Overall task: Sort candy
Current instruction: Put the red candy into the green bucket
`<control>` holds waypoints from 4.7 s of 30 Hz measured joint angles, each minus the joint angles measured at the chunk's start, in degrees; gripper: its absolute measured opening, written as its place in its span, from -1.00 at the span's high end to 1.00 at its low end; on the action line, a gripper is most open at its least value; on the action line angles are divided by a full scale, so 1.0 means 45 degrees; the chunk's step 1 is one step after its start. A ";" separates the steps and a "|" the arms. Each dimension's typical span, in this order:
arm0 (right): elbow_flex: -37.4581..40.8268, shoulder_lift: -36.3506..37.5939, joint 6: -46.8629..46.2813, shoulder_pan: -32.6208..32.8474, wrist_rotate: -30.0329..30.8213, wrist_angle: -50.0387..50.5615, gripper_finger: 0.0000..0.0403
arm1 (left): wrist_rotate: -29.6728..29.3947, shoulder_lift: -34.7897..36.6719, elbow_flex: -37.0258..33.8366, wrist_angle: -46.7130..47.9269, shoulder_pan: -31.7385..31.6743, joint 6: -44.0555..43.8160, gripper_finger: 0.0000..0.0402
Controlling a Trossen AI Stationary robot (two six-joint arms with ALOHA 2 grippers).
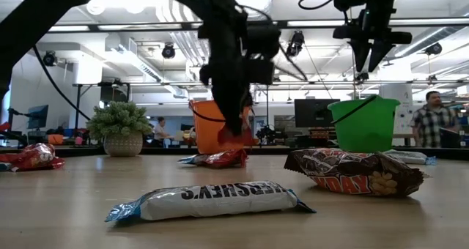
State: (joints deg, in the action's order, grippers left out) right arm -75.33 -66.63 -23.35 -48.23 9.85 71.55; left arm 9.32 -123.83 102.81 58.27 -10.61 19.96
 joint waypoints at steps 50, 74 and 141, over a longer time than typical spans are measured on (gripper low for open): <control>0.0005 0.1853 0.2155 0.0413 -0.7384 -0.4779 0.21 | 0.2472 0.0597 0.7009 -0.1374 -0.2604 0.1738 1.00; 0.0005 0.1127 0.4486 0.1158 -0.9578 -0.7903 0.12 | 0.7140 0.0573 0.6994 -0.6204 -0.3846 -0.2466 1.00; -0.0010 0.0724 0.3536 0.2021 -0.8296 -1.0055 0.52 | 0.8851 0.0199 0.6960 -0.6433 -0.4103 -0.2898 1.00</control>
State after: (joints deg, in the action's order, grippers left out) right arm -75.37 -63.37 -7.44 -39.13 -27.49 26.30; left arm 49.15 -122.93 134.13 29.32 -29.08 6.92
